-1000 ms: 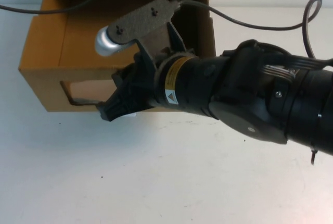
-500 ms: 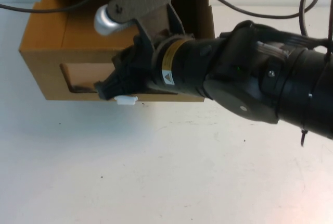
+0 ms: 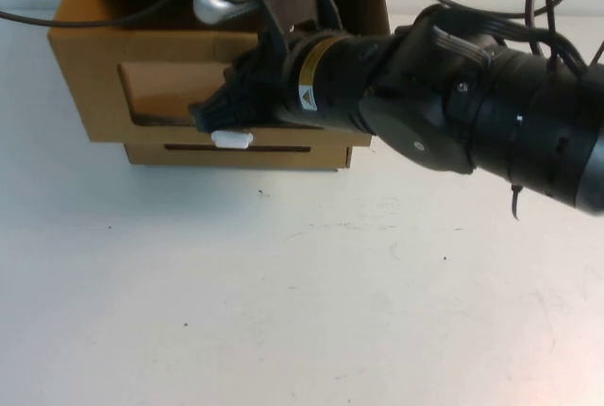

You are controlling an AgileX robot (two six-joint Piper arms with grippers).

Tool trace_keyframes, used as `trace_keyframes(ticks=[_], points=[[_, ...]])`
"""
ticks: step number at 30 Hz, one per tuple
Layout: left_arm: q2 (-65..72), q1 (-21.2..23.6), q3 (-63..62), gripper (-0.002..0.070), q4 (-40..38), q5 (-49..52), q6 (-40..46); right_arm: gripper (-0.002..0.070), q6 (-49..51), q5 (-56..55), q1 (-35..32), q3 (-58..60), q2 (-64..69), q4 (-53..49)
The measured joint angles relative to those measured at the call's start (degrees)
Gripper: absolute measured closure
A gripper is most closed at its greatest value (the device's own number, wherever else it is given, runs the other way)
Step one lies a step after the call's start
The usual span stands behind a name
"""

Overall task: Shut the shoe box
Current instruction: Close the shoe box with your right arm

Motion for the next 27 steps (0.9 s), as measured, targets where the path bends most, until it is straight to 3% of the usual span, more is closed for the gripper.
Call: trace_keyframes(ticks=[14,21,27], points=[[0.0,0.0,-0.1,0.068,0.0,0.2,0.0,0.0687,-0.3,2.3,-1.9,-7.8,5.4,1.5],[0.0,0.0,-0.1,0.068,0.0,0.4,0.0,0.0687,-12.4,5.4,-2.4,-8.3,4.1,15.4],[0.0,0.0,-0.1,0.068,0.0,0.4,0.0,0.0687,-15.8,2.0,-2.6,-8.3,2.7,18.4]])
